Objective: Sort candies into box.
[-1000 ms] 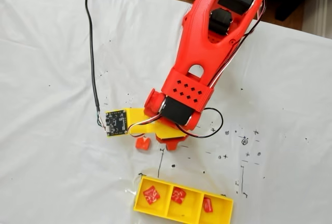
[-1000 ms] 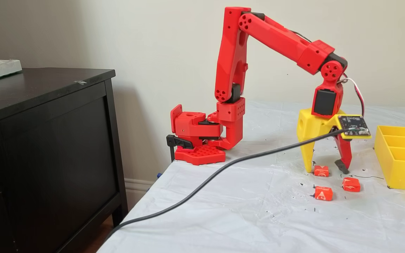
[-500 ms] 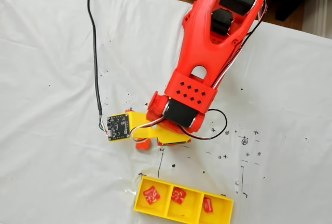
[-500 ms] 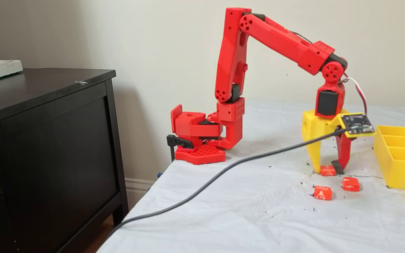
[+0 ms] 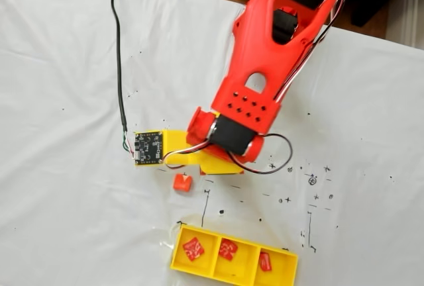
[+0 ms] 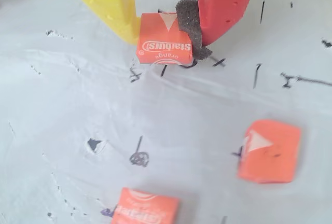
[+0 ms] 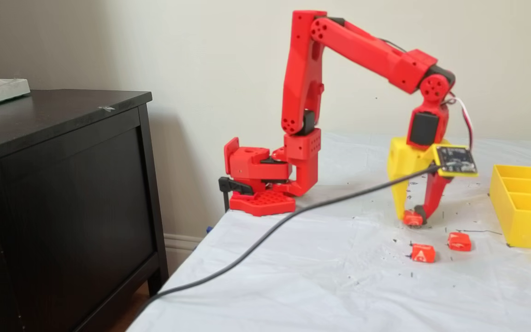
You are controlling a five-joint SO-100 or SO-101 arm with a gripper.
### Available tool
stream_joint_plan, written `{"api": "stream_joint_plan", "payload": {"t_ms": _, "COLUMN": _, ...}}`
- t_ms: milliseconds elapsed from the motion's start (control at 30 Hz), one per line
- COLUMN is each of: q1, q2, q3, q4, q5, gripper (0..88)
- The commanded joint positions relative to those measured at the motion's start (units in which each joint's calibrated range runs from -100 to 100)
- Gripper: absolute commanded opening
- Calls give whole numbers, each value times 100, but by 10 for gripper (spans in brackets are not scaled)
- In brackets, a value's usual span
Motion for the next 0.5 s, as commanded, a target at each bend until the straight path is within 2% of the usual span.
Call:
{"api": "stream_joint_plan", "payload": {"t_ms": 0, "q1": -495, "q2": -1336, "q3": -936, "q4": 62, "q5": -239, "gripper": 1}}
{"api": "stream_joint_plan", "payload": {"t_ms": 167, "q1": -1003, "q2": -1616, "q3": -1318, "q4": -224, "q5": -694, "gripper": 1}}
{"api": "stream_joint_plan", "payload": {"t_ms": 267, "q1": -1455, "q2": -1556, "q3": -1491, "q4": -625, "q5": -1148, "gripper": 1}}
{"api": "stream_joint_plan", "payload": {"t_ms": 467, "q1": -1872, "q2": -1293, "q3": -1764, "q4": -1117, "q5": -1465, "gripper": 1}}
